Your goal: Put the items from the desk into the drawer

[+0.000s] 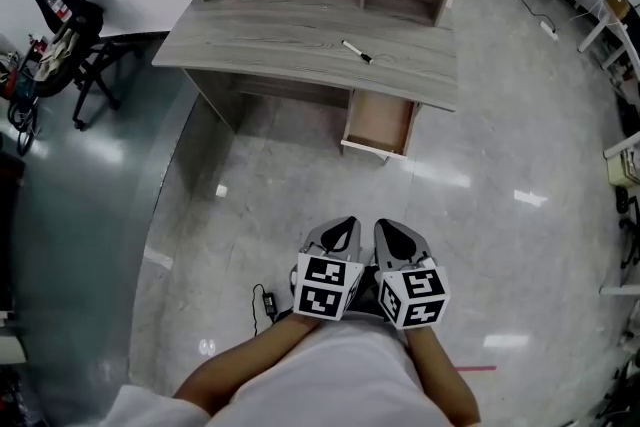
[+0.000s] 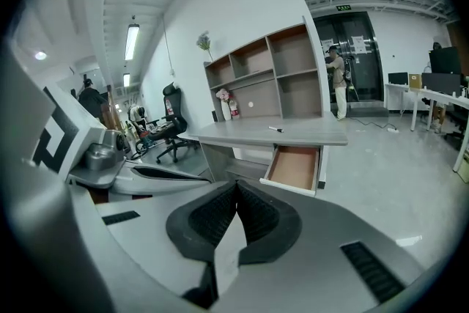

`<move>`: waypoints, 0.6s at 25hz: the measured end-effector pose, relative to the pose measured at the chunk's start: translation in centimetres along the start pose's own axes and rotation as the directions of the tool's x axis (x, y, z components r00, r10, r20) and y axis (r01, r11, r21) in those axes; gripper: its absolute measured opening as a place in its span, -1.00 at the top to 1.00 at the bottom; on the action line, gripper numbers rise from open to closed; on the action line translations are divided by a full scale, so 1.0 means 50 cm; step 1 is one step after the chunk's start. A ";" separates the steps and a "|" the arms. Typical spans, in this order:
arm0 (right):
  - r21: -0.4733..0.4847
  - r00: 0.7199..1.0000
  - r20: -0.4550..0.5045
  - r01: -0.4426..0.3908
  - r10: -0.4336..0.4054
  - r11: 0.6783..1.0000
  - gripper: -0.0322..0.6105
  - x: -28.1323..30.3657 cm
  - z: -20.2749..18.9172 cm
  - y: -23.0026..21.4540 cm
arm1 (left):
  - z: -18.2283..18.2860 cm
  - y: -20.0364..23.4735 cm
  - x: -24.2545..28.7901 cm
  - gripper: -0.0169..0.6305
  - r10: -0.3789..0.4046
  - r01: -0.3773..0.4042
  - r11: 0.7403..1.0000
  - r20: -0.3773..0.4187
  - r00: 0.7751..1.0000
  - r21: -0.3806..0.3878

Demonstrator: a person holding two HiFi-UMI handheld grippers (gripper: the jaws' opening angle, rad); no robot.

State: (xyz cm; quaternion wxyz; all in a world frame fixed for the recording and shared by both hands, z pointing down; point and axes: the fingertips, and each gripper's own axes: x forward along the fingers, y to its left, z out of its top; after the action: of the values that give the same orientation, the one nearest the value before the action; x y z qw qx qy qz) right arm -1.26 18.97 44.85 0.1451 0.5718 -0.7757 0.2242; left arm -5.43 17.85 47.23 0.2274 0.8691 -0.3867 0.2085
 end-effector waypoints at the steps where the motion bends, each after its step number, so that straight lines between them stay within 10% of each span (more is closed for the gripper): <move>1: -0.003 1.000 -0.001 -0.009 0.009 1.000 0.89 0.011 0.010 -0.015 | 0.011 0.001 0.018 0.94 0.007 -0.007 1.000 -0.001 1.000 0.000; 15: 0.010 0.993 -0.022 -0.113 0.113 0.994 0.89 0.081 0.089 -0.227 | 0.129 -0.069 0.218 0.94 0.074 -0.073 0.997 -0.040 0.996 0.028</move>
State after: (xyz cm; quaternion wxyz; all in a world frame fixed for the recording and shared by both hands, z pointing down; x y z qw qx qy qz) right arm 8.45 10.58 45.05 0.1381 0.5251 -0.8042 0.2418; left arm 5.13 10.03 47.07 0.2160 0.8527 -0.4109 0.2397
